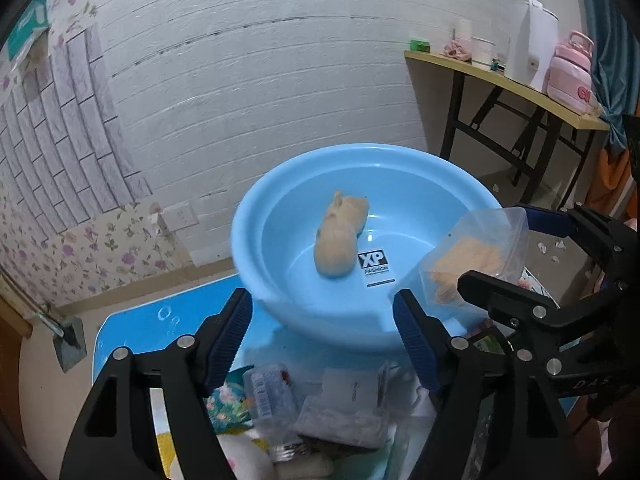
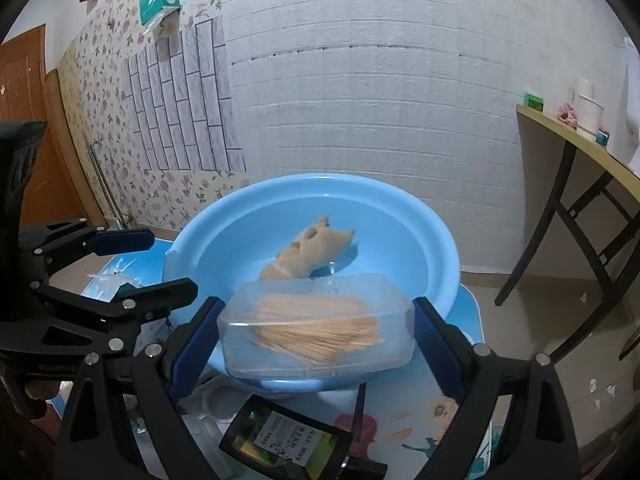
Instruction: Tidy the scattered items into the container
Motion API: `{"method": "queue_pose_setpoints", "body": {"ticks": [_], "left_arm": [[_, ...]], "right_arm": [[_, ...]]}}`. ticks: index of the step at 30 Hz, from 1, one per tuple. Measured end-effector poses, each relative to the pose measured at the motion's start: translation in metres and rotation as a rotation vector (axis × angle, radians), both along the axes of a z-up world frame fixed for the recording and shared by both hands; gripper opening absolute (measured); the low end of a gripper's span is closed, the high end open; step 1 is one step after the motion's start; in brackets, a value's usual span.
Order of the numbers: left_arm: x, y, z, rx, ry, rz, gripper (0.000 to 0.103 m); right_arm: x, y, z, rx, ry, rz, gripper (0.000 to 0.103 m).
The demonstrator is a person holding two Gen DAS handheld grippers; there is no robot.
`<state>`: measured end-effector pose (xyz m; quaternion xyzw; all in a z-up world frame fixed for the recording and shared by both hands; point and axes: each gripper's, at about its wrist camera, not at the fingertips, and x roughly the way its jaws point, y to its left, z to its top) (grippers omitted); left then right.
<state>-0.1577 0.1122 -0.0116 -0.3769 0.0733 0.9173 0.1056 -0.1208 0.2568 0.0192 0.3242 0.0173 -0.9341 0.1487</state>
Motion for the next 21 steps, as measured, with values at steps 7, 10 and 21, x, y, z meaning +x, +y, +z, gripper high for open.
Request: {"method": "queue_pose_setpoints", "body": {"ticks": [7, 10, 21], "left_arm": [[0.026, -0.027, 0.011, 0.026, 0.042, 0.065, 0.096], [0.040, -0.037, 0.011, 0.024, 0.050, 0.064, 0.096], [0.098, -0.071, -0.001, 0.026, 0.080, 0.117, 0.098]], "right_arm": [[0.009, -0.007, 0.002, 0.007, -0.014, -0.008, 0.094], [0.017, -0.009, 0.004, 0.010, -0.016, -0.009, 0.094], [0.059, -0.015, 0.006, 0.024, -0.020, -0.027, 0.094]]}}
